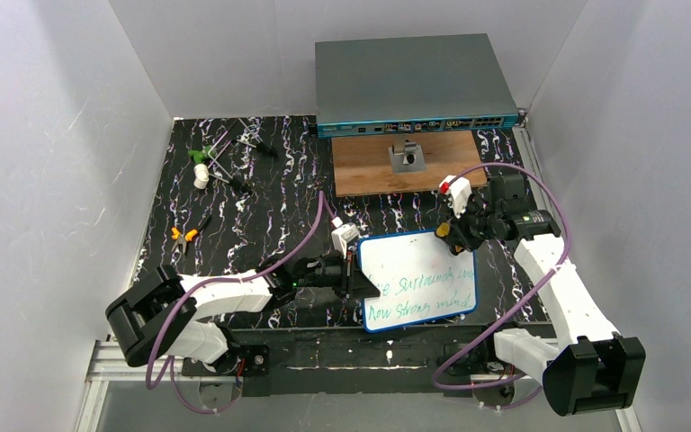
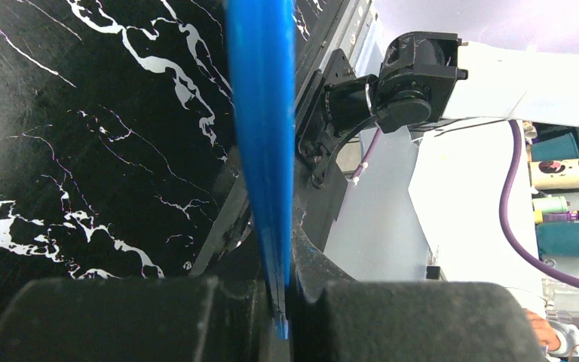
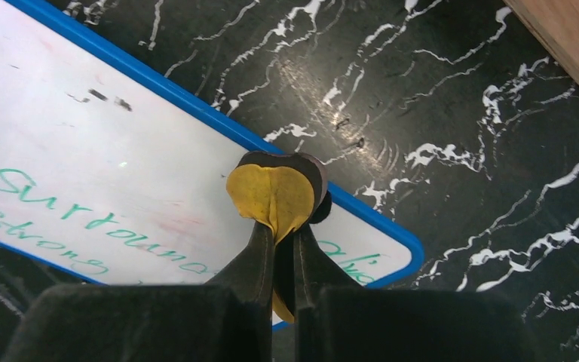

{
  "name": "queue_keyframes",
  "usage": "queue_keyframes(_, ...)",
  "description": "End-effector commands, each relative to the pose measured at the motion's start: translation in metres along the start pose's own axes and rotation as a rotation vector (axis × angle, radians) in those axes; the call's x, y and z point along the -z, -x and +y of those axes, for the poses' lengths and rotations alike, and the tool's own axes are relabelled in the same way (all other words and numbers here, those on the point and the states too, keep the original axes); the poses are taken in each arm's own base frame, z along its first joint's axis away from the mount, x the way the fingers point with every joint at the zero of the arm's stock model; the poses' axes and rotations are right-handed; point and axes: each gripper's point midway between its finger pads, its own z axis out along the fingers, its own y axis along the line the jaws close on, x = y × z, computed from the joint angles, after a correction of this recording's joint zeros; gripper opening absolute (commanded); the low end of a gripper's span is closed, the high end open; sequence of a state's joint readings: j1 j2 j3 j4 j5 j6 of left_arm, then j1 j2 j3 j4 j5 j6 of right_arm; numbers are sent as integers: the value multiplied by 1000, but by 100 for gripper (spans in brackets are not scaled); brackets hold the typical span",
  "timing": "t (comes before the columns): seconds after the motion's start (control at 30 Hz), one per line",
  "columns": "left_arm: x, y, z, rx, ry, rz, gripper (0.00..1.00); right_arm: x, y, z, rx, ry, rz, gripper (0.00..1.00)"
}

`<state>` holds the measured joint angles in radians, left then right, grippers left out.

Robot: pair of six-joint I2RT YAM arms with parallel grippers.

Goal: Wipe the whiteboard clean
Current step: Erase the whiteboard at the center of the board.

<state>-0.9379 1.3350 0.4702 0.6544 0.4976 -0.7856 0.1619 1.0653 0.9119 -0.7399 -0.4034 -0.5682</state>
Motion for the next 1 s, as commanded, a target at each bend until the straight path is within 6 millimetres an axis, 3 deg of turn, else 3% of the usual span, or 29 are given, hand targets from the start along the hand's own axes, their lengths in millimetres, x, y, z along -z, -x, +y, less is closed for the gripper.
queue_keyframes(0.0,6,22,-29,-100,-93,-65,0,3,-25,-16,26,-112,77,1)
queue_keyframes(0.13,7,24,-30,-109,-95,-72,0,0,-46,5,46,-23,115,1)
queue_keyframes(0.3,5,26,-30,-108,-98,-75,0,3,-31,64,97,280,13,1)
queue_keyframes(0.37,4,26,-30,-103,-101,-74,0,6,-24,73,118,324,-12,1)
queue_keyframes(0.43,4,26,-30,-98,-101,-77,0,5,-20,64,113,286,2,1)
queue_keyframes(0.6,4,25,-29,-93,-102,-79,0,3,-18,-5,-5,-67,39,1)
queue_keyframes(0.7,6,26,-30,-97,-103,-78,0,8,-22,-22,-52,-154,42,1)
queue_keyframes(0.83,8,28,-31,-104,-104,-85,0,4,-46,-16,-41,-135,116,1)
queue_keyframes(0.97,9,28,-30,-104,-106,-91,0,-4,-64,17,-29,39,152,1)
